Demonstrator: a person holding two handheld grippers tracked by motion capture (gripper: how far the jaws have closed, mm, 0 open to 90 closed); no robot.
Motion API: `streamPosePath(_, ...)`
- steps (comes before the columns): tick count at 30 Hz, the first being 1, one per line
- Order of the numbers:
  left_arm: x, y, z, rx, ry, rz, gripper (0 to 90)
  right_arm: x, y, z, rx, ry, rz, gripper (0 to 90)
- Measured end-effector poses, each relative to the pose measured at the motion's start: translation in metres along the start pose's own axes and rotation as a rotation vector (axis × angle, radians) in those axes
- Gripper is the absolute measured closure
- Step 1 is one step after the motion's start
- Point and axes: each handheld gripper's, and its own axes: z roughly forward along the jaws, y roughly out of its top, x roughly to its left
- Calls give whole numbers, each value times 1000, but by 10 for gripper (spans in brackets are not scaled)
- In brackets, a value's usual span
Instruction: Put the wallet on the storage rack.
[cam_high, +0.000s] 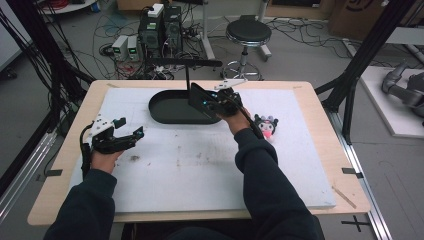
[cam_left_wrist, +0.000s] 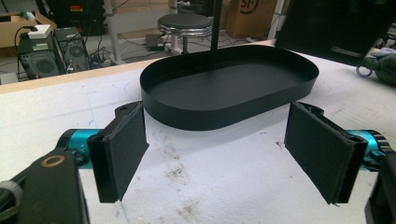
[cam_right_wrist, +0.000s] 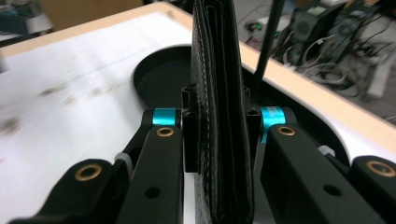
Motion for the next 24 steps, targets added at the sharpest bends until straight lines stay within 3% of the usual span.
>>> streamPosePath(2, 0, 0, 0, 2, -3, -1, 209, -4, 5, 15, 21, -4, 17, 773)
streamPosePath(3, 0, -1, 1, 0, -3, -1, 209, -5, 5, 29, 21, -32, 3, 773)
streamPosePath(8, 0, -1, 0, -2, -3, -5, 209, -10, 0, 54, 54, -57, 27, 773)
streamPosePath(9, 1, -1, 0, 0, -3, -4, 209, -12, -3, 64, 59, -59, 66, 772)
streamPosePath(11, 0, -1, 1, 1, -6, -6, 209, -13, -5, 69, 56, -53, 91, 772)
streamPosePath(14, -1, -2, 2, 6, -10, -4, 209, -16, -9, 82, 48, -11, 204, 771)
streamPosePath(16, -1, -1, 1, 4, -7, -2, 209, -15, -13, 90, 57, -24, 215, 763)
streamPosePath(20, 2, -2, -2, 2, 1, -6, 209, -19, -19, 94, 69, -71, 261, 564)
streamPosePath(24, 3, -2, -3, -3, 7, -9, 209, -29, -18, 83, 85, -160, 259, 501)
